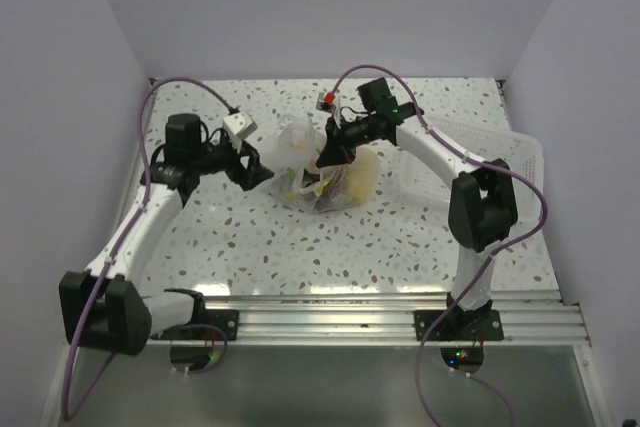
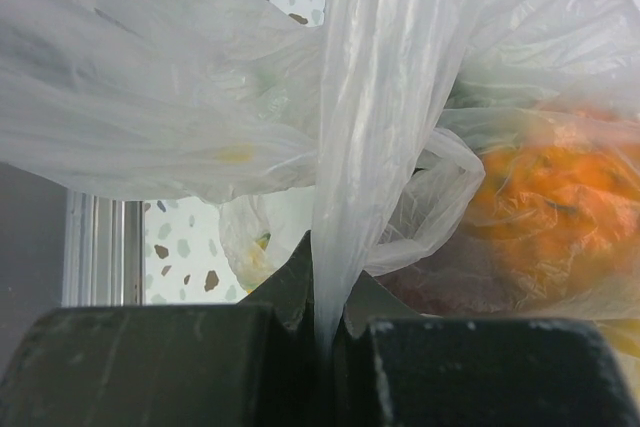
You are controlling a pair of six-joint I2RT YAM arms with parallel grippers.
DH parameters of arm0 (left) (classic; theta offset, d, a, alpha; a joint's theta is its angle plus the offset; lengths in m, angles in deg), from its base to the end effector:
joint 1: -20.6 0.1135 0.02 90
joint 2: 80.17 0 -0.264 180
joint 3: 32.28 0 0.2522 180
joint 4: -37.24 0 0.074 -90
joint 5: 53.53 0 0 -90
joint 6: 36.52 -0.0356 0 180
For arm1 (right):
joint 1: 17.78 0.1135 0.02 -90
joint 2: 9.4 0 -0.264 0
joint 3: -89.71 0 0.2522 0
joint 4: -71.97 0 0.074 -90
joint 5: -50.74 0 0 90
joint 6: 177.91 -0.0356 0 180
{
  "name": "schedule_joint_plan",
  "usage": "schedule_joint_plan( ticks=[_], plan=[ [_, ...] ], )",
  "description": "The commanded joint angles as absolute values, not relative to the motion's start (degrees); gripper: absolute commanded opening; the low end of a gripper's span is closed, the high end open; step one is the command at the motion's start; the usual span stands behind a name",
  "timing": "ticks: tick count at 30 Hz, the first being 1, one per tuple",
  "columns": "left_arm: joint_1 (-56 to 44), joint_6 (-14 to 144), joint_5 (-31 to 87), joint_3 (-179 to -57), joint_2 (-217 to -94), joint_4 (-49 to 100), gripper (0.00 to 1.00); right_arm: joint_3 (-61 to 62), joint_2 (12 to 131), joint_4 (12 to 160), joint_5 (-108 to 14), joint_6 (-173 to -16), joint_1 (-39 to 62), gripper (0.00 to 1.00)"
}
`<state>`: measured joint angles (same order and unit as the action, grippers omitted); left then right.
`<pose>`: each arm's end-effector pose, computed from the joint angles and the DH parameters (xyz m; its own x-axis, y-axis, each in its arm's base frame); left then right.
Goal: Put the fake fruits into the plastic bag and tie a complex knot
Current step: Tie the plastic bag at the center of the board.
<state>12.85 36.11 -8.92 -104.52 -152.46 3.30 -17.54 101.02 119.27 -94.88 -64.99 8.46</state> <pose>0.2681 -0.0621 0.3094 -0.3258 0.2559 -0.9101 0.8140 0.5657 -0.1323 0.3672 0.2137 0.2744 -0.3565 -0.4209 -0.8341 -0.9333 0.1198 0.3384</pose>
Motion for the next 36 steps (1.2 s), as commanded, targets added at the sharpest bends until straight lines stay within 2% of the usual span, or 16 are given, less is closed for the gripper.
schedule_joint_plan(
  ticks=[1, 3, 5, 6, 9, 16, 19, 20, 26, 27, 32, 33, 36],
  plan=[
    [11.20, 49.38, 2.91, -92.66, -138.74, 18.74, 0.85, -18.01, 98.27, 116.95, -96.74, -68.39, 8.67, 0.00],
    [7.18, 50.31, 6.48, -86.33, -131.25, 24.60, 0.90, -17.48, 98.27, 116.58, -97.01, -68.58, 8.76, 0.00],
    [5.66, 49.17, 6.76, -84.89, -130.35, 27.79, 0.86, -17.22, 98.10, 115.71, -97.27, -69.01, 8.76, 0.00],
    [5.57, 49.52, 7.72, -84.80, -130.70, 29.18, 0.81, -17.04, 98.01, 115.53, -96.92, -69.28, 8.76, 0.00],
    [5.57, 50.75, 8.43, -84.10, -131.49, 32.60, 0.77, -17.04, 97.75, 115.44, -97.01, -69.98, 8.76, 0.00],
    [1.53, 57.51, 12.74, -81.99, -138.06, 42.81, 0.79, -16.86, 98.27, 113.69, -97.45, -70.94, 8.76, 0.00],
    [0.04, 58.14, 11.60, -82.08, -141.15, 47.73, 0.76, -17.39, 98.80, 113.24, -97.71, -71.47, 8.76, 0.00],
    [-0.32, 58.14, 11.07, -81.64, -141.94, 49.22, 0.74, -17.56, 98.80, 113.33, -97.89, -71.48, 8.85, 0.00],
    [-2.69, 58.66, 8.87, -82.07, -148.80, 57.31, 0.39, -17.22, 98.97, 112.01, -99.03, -72.62, 8.76, 0.00],
    [-3.04, 59.10, 8.78, -82.42, -150.29, 58.37, 0.36, -17.13, 98.89, 111.58, -99.12, -72.79, 8.85, 0.00],
    [-4.71, 59.10, 10.45, -83.30, -153.90, 61.19, 0.39, -16.86, 98.71, 110.43, -99.73, -73.32, 9.11, 0.00],
    [-4.71, 58.93, 10.80, -83.48, -155.12, 61.80, 0.45, -16.78, 98.71, 110.26, -100.34, -73.23, 9.11, 0.00],
    [-4.80, 58.31, 10.72, -83.92, -157.58, 63.65, 0.54, -16.42, 98.62, 109.55, -100.87, -73.32, 9.20, 0.00]
  ],
)
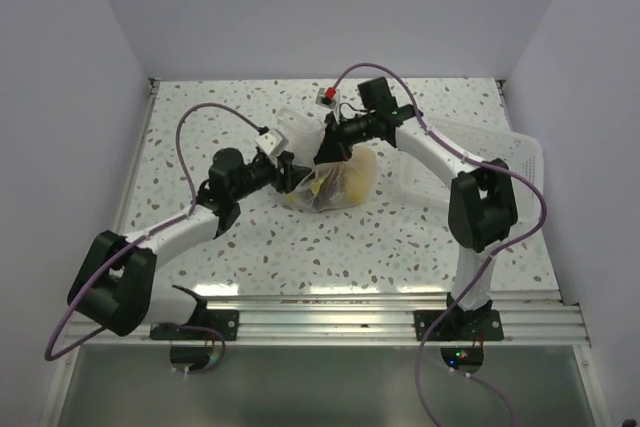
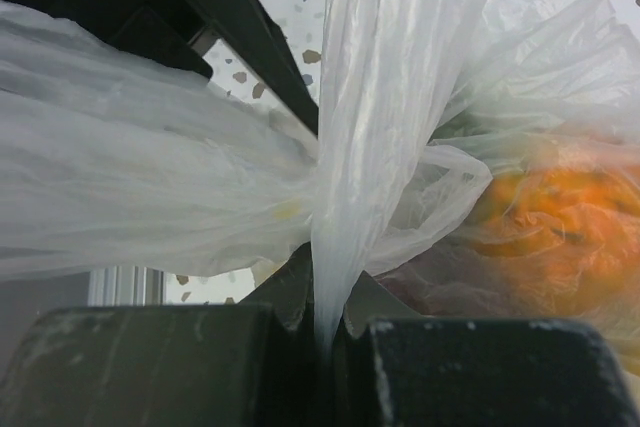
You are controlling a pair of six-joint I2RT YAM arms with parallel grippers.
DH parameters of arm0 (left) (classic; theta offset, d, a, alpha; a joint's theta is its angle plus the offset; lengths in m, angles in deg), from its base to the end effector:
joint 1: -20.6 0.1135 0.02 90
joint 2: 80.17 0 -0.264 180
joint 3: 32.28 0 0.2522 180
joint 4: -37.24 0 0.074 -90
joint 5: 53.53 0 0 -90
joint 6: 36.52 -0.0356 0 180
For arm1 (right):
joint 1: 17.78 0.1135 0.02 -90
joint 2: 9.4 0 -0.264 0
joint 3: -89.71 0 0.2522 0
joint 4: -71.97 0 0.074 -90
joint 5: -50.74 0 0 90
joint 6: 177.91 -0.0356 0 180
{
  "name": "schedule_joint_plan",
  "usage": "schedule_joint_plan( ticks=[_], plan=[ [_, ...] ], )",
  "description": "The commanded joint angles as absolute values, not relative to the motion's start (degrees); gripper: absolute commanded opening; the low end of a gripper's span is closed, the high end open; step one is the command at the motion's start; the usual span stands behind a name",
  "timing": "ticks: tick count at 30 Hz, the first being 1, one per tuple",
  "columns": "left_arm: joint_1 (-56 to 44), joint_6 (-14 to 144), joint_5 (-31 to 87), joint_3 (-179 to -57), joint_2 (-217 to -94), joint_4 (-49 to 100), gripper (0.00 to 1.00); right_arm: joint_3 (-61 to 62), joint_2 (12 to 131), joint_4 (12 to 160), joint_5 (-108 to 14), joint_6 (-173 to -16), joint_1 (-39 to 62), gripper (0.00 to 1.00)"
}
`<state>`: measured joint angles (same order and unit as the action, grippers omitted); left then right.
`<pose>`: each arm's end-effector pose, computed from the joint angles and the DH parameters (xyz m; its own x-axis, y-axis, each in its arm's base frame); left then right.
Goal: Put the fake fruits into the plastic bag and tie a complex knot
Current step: Tie the plastic bag at the center of the board.
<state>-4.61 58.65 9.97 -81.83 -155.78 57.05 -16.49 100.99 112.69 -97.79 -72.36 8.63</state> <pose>0.2522 -0.1363 0.2469 -0.1686 -0.0098 -0.9856 0.7704 0.6224 -0.1380 0.3708 0.2180 0.2772 -0.4019 -0.3558 -0.8437 -0.9144 0.1074 0.3903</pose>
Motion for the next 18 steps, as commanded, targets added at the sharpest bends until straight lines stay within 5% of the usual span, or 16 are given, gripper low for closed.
schedule_joint_plan(
  ticks=[1, 7, 14, 18],
  plan=[
    [-4.89, 57.96, 10.72, -84.10, -158.21, 64.17, 0.55, -16.34, 98.62, 109.55, -101.22, -73.32, 9.29, 0.00],
    [-4.89, 53.92, 8.35, -84.36, -161.20, 67.25, 0.59, -16.07, 98.18, 110.34, -102.28, -72.01, 9.29, 0.00],
    [-1.03, 53.91, -0.70, -83.48, -156.29, 63.41, 0.10, -15.99, 97.83, 114.29, -98.69, -67.18, 9.11, 0.00],
    [1.00, 55.32, -6.06, -85.41, -149.79, 58.12, 0.00, -16.33, 98.09, 116.13, -98.06, -63.58, 9.11, 0.00]
  ],
)
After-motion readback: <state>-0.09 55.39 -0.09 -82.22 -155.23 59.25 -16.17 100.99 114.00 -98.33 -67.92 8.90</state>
